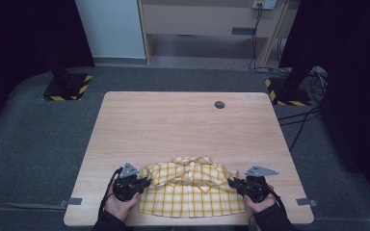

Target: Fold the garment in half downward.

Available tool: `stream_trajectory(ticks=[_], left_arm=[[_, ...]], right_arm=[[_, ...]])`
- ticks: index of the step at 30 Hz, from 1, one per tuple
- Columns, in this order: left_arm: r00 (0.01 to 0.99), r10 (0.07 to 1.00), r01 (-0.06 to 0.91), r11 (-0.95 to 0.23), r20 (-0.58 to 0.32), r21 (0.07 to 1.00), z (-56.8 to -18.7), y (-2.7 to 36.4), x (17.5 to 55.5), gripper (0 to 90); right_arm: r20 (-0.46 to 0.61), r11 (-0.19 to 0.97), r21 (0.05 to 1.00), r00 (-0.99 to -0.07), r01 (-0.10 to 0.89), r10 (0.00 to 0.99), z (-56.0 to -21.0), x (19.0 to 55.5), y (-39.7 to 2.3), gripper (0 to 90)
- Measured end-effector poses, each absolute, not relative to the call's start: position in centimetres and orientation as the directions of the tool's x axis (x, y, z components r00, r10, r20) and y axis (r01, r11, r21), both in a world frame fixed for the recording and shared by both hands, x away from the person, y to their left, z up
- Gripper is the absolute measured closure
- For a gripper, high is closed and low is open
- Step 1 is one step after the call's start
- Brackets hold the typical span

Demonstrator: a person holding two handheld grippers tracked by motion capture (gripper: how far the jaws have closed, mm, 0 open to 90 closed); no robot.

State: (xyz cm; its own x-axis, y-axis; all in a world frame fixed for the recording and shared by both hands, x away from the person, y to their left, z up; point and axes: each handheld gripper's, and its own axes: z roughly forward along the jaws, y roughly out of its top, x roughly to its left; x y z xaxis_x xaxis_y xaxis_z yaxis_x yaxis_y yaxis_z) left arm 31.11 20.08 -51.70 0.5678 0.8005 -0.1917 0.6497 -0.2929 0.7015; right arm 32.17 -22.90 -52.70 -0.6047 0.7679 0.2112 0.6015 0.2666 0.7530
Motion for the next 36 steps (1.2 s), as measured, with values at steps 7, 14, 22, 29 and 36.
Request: stream_trajectory(ticks=[7,14,22,29,36], left_arm=[[0.563,0.809,0.666,-0.324,-0.167,0.672,-52.3,19.7,31.2,82.5],[0.562,0.814,0.664,-0.338,-0.147,0.667,-52.4,19.4,31.2,81.6],[0.591,0.793,0.649,-0.358,-0.149,0.671,-52.3,19.1,31.1,65.4],[0.616,0.773,0.617,-0.356,-0.15,0.702,-51.0,19.6,30.6,49.0],[0.597,0.787,0.608,-0.318,-0.155,0.728,-50.0,20.4,31.1,37.0]], right_arm=[[0.209,0.285,0.727,-0.597,0.624,0.775,-53.1,32.2,-22.7,82.6],[0.136,0.347,0.725,-0.618,0.595,0.775,-53.3,32.1,-22.1,82.1],[0.13,0.367,0.728,-0.642,0.579,0.755,-53.2,31.9,-22.0,71.7],[0.134,0.343,0.76,-0.649,0.552,0.748,-52.3,31.9,-22.3,58.0],[0.159,0.268,0.801,-0.621,0.535,0.767,-50.8,32.5,-23.6,45.8]])
